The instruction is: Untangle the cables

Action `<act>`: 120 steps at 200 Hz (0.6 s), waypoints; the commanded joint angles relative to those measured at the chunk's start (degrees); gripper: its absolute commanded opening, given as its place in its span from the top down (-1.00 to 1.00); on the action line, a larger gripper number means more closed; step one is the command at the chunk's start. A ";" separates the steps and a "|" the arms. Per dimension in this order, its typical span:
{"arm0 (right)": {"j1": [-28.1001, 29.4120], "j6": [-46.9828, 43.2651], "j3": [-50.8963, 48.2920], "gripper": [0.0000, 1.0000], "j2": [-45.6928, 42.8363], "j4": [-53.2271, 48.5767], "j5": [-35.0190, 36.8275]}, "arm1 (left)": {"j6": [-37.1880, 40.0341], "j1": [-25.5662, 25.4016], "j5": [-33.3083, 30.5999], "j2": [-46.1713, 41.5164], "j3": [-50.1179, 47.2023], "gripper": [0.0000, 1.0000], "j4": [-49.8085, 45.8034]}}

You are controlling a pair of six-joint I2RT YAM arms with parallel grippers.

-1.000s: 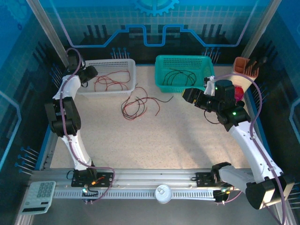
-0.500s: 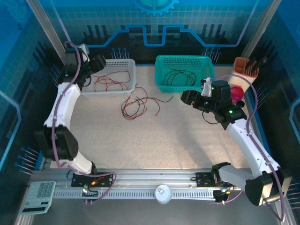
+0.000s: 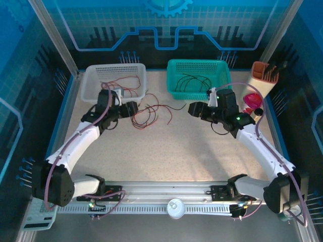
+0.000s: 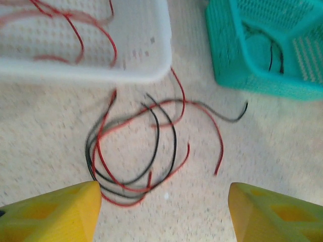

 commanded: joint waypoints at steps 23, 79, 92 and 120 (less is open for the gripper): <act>0.88 0.38 -0.98 -0.21 7.51 4.00 4.59 | -1.07 -6.91 -4.92 1.97 -0.89 -0.37 2.98; 2.00 -0.44 0.56 -0.15 14.56 4.19 7.54 | 2.52 -17.28 -11.82 14.00 7.26 -0.36 -0.39; 1.36 -1.31 -0.08 -0.15 13.42 3.56 8.76 | 3.44 -19.68 -13.16 17.55 9.49 -0.33 -0.80; -2.52 -2.63 -2.38 -0.16 9.76 1.89 8.40 | 6.26 -24.16 -16.03 26.06 16.52 -0.25 -3.05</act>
